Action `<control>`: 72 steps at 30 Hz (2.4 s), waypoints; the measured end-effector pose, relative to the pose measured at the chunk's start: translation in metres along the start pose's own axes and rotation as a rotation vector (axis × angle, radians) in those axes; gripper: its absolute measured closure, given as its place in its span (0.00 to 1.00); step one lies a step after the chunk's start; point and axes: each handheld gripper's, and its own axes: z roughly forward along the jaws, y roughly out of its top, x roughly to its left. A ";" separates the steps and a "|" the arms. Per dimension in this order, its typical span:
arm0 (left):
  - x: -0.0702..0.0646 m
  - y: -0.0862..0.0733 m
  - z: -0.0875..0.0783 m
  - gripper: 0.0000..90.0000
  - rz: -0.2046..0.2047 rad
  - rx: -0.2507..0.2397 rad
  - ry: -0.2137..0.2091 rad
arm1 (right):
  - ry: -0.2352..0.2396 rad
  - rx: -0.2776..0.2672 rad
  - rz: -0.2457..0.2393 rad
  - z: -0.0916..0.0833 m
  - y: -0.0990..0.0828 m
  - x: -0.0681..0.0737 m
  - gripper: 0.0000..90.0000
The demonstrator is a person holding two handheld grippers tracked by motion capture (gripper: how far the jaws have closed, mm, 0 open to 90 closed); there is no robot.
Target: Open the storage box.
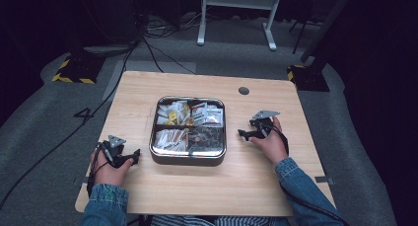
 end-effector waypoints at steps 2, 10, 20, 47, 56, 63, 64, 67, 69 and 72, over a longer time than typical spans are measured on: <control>0.000 0.000 0.000 0.25 0.000 0.000 0.000 | 0.002 -0.003 0.003 0.000 0.000 -0.001 0.28; 0.001 0.001 0.001 0.24 0.005 0.001 -0.003 | 0.040 -0.052 0.034 -0.005 -0.001 -0.005 0.36; 0.002 0.001 0.001 0.21 0.039 0.007 -0.038 | 0.070 -0.052 0.031 -0.031 0.017 0.002 0.45; 0.003 -0.001 0.000 0.21 0.053 0.008 -0.052 | 0.194 -0.194 -0.082 -0.064 0.058 0.044 0.39; 0.003 -0.001 -0.001 0.20 0.055 0.007 -0.056 | 0.238 -0.193 -0.121 -0.064 0.071 0.057 0.38; 0.004 -0.001 0.000 0.20 0.057 0.007 -0.055 | 0.281 -0.200 -0.158 -0.060 0.089 0.069 0.36; 0.004 -0.001 -0.001 0.20 0.057 0.010 -0.057 | 0.286 -0.201 -0.166 -0.059 0.093 0.072 0.35; 0.004 0.000 -0.001 0.20 0.057 0.012 -0.059 | 0.293 -0.195 -0.188 -0.055 0.103 0.081 0.33; 0.004 0.000 -0.001 0.20 0.057 0.012 -0.060 | 0.301 -0.190 -0.211 -0.051 0.110 0.087 0.33; 0.004 0.000 0.000 0.20 0.058 0.012 -0.061 | 0.296 -0.166 -0.216 -0.044 0.116 0.093 0.32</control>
